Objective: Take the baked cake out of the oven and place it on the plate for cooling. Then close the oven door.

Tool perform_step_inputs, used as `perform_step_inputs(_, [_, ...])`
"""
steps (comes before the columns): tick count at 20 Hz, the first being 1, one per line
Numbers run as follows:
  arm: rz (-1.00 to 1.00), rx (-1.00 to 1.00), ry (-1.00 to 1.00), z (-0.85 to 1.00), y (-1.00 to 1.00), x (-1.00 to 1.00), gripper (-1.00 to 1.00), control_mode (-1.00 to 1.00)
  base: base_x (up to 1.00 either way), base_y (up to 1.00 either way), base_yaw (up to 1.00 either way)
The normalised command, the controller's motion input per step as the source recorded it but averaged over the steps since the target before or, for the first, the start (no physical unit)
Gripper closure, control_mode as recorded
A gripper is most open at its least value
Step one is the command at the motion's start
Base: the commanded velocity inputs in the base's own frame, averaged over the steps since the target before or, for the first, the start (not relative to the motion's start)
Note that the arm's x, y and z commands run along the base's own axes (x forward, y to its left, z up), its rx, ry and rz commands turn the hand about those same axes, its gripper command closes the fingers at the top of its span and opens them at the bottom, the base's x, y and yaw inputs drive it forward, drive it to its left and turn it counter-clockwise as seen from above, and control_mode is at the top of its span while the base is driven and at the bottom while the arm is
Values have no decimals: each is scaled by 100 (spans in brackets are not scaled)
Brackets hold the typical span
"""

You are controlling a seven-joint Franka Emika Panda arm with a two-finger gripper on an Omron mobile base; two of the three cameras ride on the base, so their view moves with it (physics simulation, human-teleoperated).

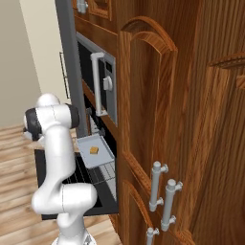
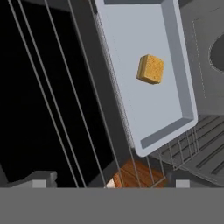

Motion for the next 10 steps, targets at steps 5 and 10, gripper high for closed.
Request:
perform_step_inputs(5, [-1,0,-17,1,-5,12,-100,-100,0,0,0])
perform_step_inputs(10, [-2,0,-20,0,-23,3,-100,-100,0,0,0])
